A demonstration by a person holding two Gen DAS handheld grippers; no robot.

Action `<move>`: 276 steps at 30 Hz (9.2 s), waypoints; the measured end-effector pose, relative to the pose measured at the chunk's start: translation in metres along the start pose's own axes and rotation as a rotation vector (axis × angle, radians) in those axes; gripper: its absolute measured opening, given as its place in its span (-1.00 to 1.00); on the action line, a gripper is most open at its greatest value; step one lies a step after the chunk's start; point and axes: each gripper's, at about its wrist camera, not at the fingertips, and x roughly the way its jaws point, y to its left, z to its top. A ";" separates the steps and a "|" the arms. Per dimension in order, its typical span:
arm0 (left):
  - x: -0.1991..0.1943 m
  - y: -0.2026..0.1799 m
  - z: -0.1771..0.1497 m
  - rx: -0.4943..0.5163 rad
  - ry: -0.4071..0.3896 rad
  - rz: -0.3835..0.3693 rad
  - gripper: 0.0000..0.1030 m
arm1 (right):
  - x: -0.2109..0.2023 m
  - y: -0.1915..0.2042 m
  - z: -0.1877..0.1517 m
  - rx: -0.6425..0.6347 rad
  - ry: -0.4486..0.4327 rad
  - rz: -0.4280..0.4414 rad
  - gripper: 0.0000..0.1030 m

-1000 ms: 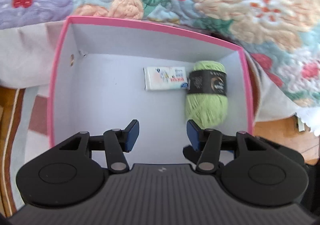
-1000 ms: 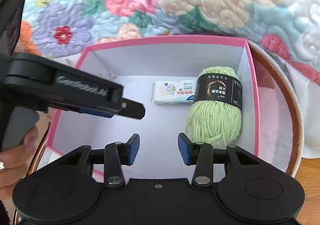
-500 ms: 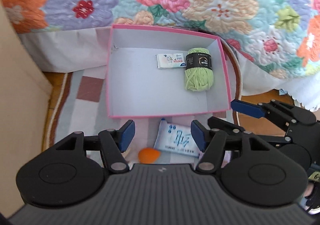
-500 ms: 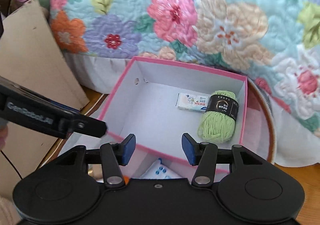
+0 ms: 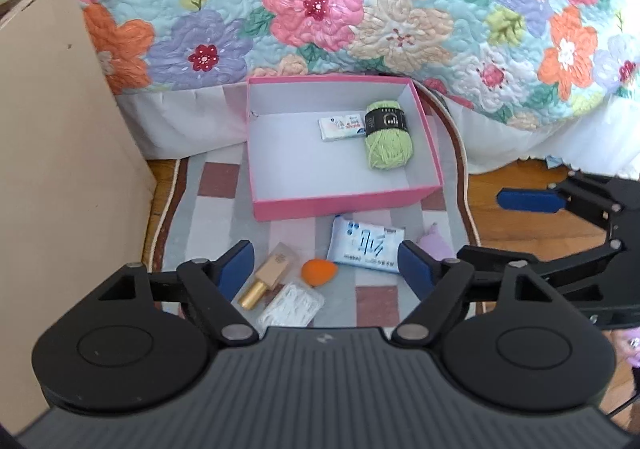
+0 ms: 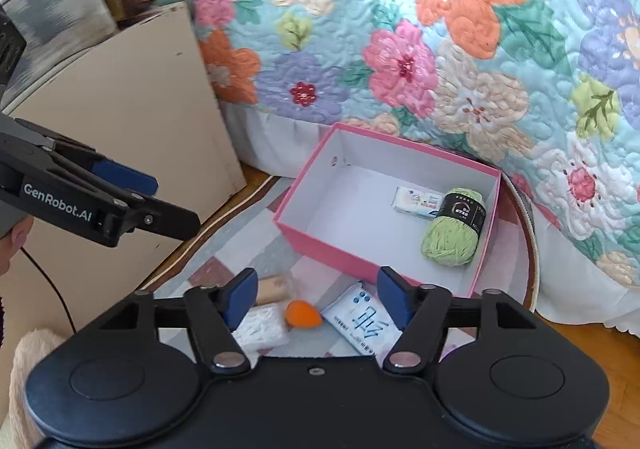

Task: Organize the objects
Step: 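Open the left tool to release the wipes and withdraw, then move the left tool down over the clear floss-pick box, then close the left tool on the clear floss-pick box, then lift the floss-pick box with the left tool into the pink box, then open the left tool to release the floss box and withdraw, then lower the left tool onto the gold-capped foundation bottle and close it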

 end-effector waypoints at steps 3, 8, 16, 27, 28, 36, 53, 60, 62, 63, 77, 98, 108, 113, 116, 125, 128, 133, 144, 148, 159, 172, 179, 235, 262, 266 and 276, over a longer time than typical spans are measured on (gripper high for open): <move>-0.005 0.001 -0.019 -0.003 0.008 -0.007 0.58 | -0.003 0.010 -0.012 -0.010 0.010 0.032 0.46; -0.001 0.006 -0.048 -0.023 0.012 -0.002 0.68 | -0.002 0.031 -0.033 -0.082 0.003 0.100 0.66; 0.038 0.042 -0.086 -0.179 0.019 -0.088 0.84 | 0.036 0.055 -0.059 -0.176 0.037 0.180 0.79; 0.125 0.075 -0.126 -0.320 0.106 0.007 0.78 | 0.117 0.070 -0.081 -0.332 0.057 0.086 0.78; 0.132 0.076 -0.129 -0.320 0.123 0.011 0.78 | 0.123 0.071 -0.084 -0.354 0.051 0.080 0.78; 0.178 0.091 -0.151 -0.382 0.185 -0.008 0.74 | 0.175 0.075 -0.102 -0.362 0.103 0.142 0.78; 0.218 0.094 -0.146 -0.445 0.123 -0.083 -0.09 | 0.230 0.070 -0.133 -0.238 0.124 0.120 0.77; 0.218 0.100 -0.153 -0.499 0.141 -0.110 -0.11 | 0.216 0.062 -0.142 -0.079 0.158 0.187 0.74; 0.219 0.100 -0.155 -0.511 0.139 -0.111 -0.11 | 0.219 0.061 -0.142 -0.078 0.153 0.161 0.74; 0.219 0.101 -0.155 -0.516 0.139 -0.112 -0.12 | 0.221 0.060 -0.141 -0.075 0.154 0.153 0.74; 0.218 0.105 -0.168 -0.553 0.083 -0.144 -0.11 | 0.238 0.073 -0.145 -0.112 0.107 0.124 0.85; 0.219 0.088 -0.172 -0.504 0.056 -0.152 -0.08 | 0.238 0.076 -0.149 -0.121 0.127 0.037 0.88; 0.206 0.075 -0.174 -0.440 0.079 -0.138 -0.10 | 0.219 0.065 -0.150 -0.114 0.156 0.089 0.63; 0.182 0.065 -0.178 -0.434 0.103 -0.164 -0.11 | 0.197 0.064 -0.146 -0.089 0.183 0.129 0.63; 0.165 0.056 -0.174 -0.409 0.110 -0.164 -0.11 | 0.180 0.068 -0.145 -0.071 0.192 0.143 0.63; 0.109 0.024 -0.125 -0.248 0.071 -0.139 -0.09 | 0.125 0.066 -0.109 -0.133 0.103 0.098 0.63; 0.096 0.019 -0.106 -0.233 0.053 -0.149 -0.09 | 0.114 0.063 -0.094 -0.140 0.068 0.071 0.63; 0.079 0.012 -0.071 -0.197 0.017 -0.173 -0.09 | 0.094 0.056 -0.067 -0.151 0.019 0.027 0.63; 0.073 0.002 0.009 -0.119 -0.046 -0.192 -0.07 | 0.082 0.030 -0.004 -0.133 -0.072 -0.051 0.63; 0.080 -0.001 0.037 -0.096 -0.061 -0.177 -0.07 | 0.087 0.014 0.016 -0.118 -0.096 -0.058 0.63; 0.169 -0.005 0.085 -0.084 -0.041 -0.106 -0.05 | 0.156 -0.056 0.045 0.002 -0.055 -0.034 0.60; 0.299 0.015 0.106 -0.209 0.114 -0.121 -0.09 | 0.270 -0.114 0.047 0.155 0.122 -0.018 0.61; 0.324 0.031 0.092 -0.277 0.161 -0.144 -0.10 | 0.300 -0.122 0.033 0.262 0.196 0.017 0.56; 0.168 0.017 0.064 -0.103 0.116 -0.045 0.08 | 0.129 -0.068 0.012 0.141 -0.011 -0.017 0.03; -0.002 0.030 -0.045 -0.012 0.021 -0.086 0.51 | 0.014 0.051 -0.033 -0.191 0.006 0.113 0.57; 0.008 0.045 -0.064 -0.037 0.058 -0.067 0.51 | 0.027 0.065 -0.045 -0.185 0.015 0.161 0.58; 0.056 0.081 -0.092 -0.082 0.106 -0.009 0.51 | 0.100 0.068 -0.058 -0.076 0.019 0.247 0.59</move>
